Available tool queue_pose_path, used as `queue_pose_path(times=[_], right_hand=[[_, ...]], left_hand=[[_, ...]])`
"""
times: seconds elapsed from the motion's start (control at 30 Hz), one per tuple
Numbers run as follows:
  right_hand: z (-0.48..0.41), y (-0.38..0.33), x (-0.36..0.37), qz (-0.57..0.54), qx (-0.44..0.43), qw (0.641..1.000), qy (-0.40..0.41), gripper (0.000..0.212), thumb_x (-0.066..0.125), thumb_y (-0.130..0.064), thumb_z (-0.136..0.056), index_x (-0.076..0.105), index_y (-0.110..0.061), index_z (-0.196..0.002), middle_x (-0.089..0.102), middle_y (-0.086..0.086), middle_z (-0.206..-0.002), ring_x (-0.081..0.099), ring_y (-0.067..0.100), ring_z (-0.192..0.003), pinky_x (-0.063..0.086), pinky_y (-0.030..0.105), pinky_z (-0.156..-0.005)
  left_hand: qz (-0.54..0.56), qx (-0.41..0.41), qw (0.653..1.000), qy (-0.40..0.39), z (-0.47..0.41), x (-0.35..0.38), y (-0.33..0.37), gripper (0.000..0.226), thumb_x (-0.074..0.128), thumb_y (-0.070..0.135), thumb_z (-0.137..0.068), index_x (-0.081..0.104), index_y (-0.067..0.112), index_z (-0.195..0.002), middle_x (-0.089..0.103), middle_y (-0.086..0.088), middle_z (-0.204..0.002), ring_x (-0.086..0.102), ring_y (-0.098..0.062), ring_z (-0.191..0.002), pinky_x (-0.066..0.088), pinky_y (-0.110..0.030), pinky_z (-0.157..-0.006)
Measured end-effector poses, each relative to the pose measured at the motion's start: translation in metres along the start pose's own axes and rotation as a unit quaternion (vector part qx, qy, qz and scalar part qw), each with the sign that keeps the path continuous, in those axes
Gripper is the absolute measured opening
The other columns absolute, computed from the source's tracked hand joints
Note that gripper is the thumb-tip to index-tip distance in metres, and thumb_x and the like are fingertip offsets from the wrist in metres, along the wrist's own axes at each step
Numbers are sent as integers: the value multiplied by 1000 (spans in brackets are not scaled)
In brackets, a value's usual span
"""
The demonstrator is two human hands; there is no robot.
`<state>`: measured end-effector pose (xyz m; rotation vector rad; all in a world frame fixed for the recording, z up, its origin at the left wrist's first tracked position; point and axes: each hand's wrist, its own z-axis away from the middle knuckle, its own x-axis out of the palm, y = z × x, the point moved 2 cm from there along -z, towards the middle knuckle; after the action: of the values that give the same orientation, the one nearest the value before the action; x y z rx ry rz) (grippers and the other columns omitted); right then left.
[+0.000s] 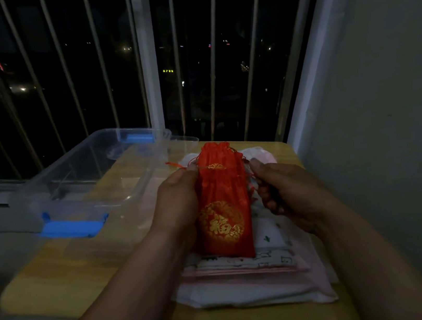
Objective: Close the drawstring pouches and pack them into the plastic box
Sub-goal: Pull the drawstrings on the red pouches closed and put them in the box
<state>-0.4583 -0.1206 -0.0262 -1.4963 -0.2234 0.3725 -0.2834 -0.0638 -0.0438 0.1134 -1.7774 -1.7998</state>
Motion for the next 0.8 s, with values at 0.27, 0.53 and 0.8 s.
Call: queue_pose_path(times=[0.27,0.53,0.8], right_hand=[[-5,6,2,-336,37,940,43,26,57,-37,-103,57,-20,-84,69,-1,-79,55,5,-49,39,17,-40],[-19,14,-7,-557,39,829,48,32,52,-39,-105,47,-21,-80,54,-10,-58,34,2,-37,22,15,-33],[-19,15,-15,-507,78,853,90,37,49,-32,-108,43,-19,-74,39,-9,-52,26,4,-34,17,17,-35]], left_hand=[[45,-25,998,20,-2,1,-5,30,54,21,-101,74,2,-114,76,-22,-105,73,-40,-102,57,-58,-94],[91,-36,995,32,-7,-2,-9,37,46,29,-108,68,0,-116,77,-14,-85,73,-19,-66,60,-38,-74],[212,-53,976,-22,-8,0,-9,35,37,32,-111,60,5,-106,75,-17,-91,76,-28,-92,63,-40,-82]])
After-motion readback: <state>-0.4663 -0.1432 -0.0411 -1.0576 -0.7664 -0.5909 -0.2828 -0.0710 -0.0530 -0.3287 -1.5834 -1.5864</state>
